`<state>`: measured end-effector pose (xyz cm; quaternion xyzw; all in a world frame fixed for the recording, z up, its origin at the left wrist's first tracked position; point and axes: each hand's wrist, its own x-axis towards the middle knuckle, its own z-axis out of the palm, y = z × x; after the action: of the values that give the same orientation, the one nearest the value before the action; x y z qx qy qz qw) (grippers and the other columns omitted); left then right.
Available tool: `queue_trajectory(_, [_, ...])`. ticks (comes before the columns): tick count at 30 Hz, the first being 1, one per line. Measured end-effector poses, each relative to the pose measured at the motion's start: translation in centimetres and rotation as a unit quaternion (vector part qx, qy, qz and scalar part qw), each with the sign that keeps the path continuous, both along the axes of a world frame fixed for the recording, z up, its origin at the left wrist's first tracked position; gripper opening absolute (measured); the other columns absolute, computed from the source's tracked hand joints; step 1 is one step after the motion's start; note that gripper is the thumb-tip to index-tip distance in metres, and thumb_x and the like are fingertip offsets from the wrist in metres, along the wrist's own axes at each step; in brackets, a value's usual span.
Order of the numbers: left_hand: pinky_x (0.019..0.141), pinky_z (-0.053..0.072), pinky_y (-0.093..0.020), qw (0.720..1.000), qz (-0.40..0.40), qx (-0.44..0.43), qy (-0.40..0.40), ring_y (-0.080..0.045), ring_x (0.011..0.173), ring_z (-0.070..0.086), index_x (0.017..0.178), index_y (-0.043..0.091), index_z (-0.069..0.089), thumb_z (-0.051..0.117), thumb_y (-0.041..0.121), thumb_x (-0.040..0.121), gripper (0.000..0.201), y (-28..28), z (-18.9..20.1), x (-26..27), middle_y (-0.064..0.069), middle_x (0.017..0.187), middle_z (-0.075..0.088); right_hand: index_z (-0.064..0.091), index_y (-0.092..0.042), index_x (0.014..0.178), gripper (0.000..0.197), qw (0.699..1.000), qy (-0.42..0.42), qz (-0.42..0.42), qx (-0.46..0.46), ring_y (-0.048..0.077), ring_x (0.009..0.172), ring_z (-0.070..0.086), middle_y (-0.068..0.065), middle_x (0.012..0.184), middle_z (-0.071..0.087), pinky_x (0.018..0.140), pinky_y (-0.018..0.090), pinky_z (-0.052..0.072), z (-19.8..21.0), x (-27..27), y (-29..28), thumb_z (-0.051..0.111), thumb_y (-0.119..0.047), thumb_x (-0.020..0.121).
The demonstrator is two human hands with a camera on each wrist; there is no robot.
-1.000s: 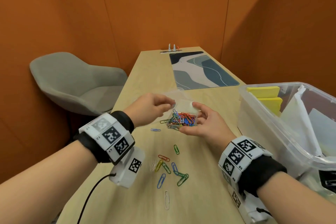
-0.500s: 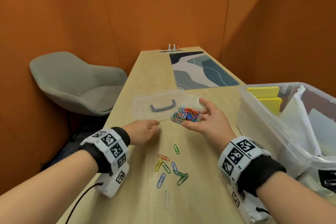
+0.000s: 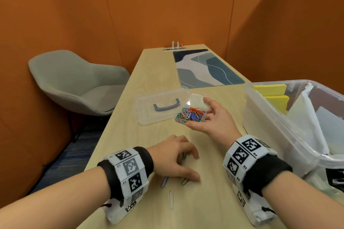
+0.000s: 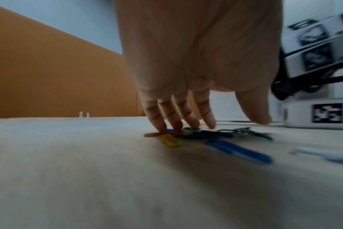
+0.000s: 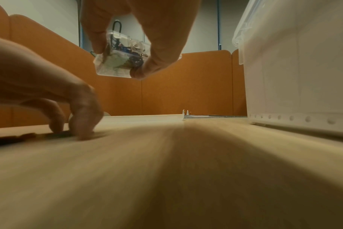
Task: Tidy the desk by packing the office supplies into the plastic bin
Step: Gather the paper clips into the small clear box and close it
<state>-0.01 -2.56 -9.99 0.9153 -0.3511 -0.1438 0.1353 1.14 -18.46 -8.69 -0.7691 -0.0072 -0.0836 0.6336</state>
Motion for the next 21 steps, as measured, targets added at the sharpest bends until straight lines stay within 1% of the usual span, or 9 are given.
queue_trajectory(3, [0.087, 0.036, -0.015, 0.998, -0.06, -0.016, 0.004, -0.01, 0.1, 0.04, 0.106, 0.029, 0.062, 0.072, 0.045, 0.074, 0.037, 0.1, 0.1, -0.9, 0.01, 0.101, 0.049, 0.034, -0.013, 0.142, 0.096, 1.0, 0.002, 0.005, -0.008, 0.017, 0.093, 0.067, 0.006, 0.112, 0.057, 0.093, 0.032, 0.052, 0.1, -0.1, 0.0, 0.084, -0.008, 0.061])
queue_trajectory(5, [0.081, 0.032, -0.006, 0.997, -0.077, -0.027, 0.003, -0.007, 0.093, 0.042, 0.099, 0.023, 0.067, 0.071, 0.035, 0.078, 0.024, 0.7, 0.1, -0.8, 0.013, 0.092, 0.047, 0.034, -0.013, 0.142, 0.095, 1.0, 0.002, 0.007, -0.001, 0.017, 0.09, 0.068, -0.002, 0.099, 0.058, 0.093, 0.032, 0.052, 0.1, -0.1, 0.1, 0.084, -0.006, 0.061])
queue_trajectory(7, [0.076, 0.033, -0.003, 0.997, -0.067, -0.037, 0.001, -0.006, 0.087, 0.047, 0.091, 0.016, 0.07, 0.068, 0.024, 0.08, 0.013, 1.8, 0.1, -0.4, 0.014, 0.085, 0.049, 0.035, -0.013, 0.141, 0.094, 1.0, 0.002, 0.007, 0.003, 0.017, 0.088, 0.068, -0.009, 0.09, 0.055, 0.093, 0.032, 0.052, 0.1, -0.1, 0.0, 0.083, -0.004, 0.061])
queue_trajectory(9, [0.077, 0.037, -0.007, 0.998, -0.03, -0.062, 0.0, -0.007, 0.088, 0.053, 0.088, 0.016, 0.071, 0.069, 0.021, 0.079, 0.01, 3.1, 0.4, 0.0, 0.01, 0.09, 0.054, 0.035, -0.014, 0.141, 0.094, 1.0, 0.003, 0.011, 0.001, 0.017, 0.091, 0.068, -0.01, 0.092, 0.055, 0.094, 0.034, 0.052, 0.1, -0.2, 0.0, 0.084, -0.006, 0.061])
queue_trajectory(11, [0.081, 0.034, -0.003, 0.994, 0.019, -0.107, -0.007, 0.0, 0.101, 0.051, 0.094, 0.025, 0.07, 0.074, 0.032, 0.075, 0.02, 4.5, 0.7, 0.5, 0.011, 0.105, 0.054, 0.035, -0.015, 0.142, 0.095, 1.0, 0.003, 0.013, -0.002, 0.016, 0.091, 0.068, -0.009, 0.095, 0.054, 0.093, 0.032, 0.052, 0.1, -0.2, 0.0, 0.084, -0.007, 0.061])
queue_trajectory(13, [0.092, 0.027, 0.0, 0.995, 0.048, -0.088, 0.005, 0.003, 0.115, 0.04, 0.109, 0.04, 0.062, 0.078, 0.051, 0.062, 0.051, 5.4, 0.8, 0.6, 0.016, 0.12, 0.045, 0.034, -0.016, 0.142, 0.096, 1.0, 0.004, 0.017, -0.001, 0.012, 0.089, 0.067, -0.008, 0.098, 0.054, 0.09, 0.029, 0.053, 0.1, -0.1, 0.0, 0.084, -0.007, 0.061])
queue_trajectory(16, [0.108, 0.027, -0.015, 0.998, 0.041, 0.022, 0.037, -0.002, 0.123, 0.028, 0.128, 0.047, 0.043, 0.081, 0.059, 0.049, 0.089, 5.6, 0.4, -0.2, 0.016, 0.13, 0.034, 0.034, -0.015, 0.142, 0.096, 1.0, 0.007, 0.021, -0.005, 0.007, 0.084, 0.065, -0.007, 0.098, 0.053, 0.086, 0.024, 0.052, 0.1, 0.0, 0.0, 0.084, -0.007, 0.061])
queue_trajectory(18, [0.105, 0.032, -0.015, 0.998, 0.039, 0.024, 0.032, -0.004, 0.118, 0.032, 0.128, 0.044, 0.044, 0.085, 0.05, 0.052, 0.086, 5.3, 0.2, -0.4, 0.014, 0.126, 0.036, 0.034, -0.014, 0.142, 0.095, 1.0, 0.006, 0.018, -0.009, 0.003, 0.079, 0.063, -0.01, 0.093, 0.051, 0.077, 0.015, 0.05, 0.1, 0.0, 0.0, 0.083, -0.006, 0.062])
queue_trajectory(21, [0.086, 0.042, -0.008, 0.995, 0.057, -0.05, 0.064, -0.002, 0.096, 0.05, 0.109, 0.041, 0.06, 0.085, 0.032, 0.062, 0.055, 5.1, 0.2, 0.2, 0.014, 0.108, 0.048, 0.034, -0.013, 0.142, 0.095, 1.0, 0.005, 0.017, -0.008, 0.007, 0.082, 0.064, -0.003, 0.1, 0.054, 0.077, 0.015, 0.049, 0.1, 0.0, 0.0, 0.083, -0.006, 0.062])
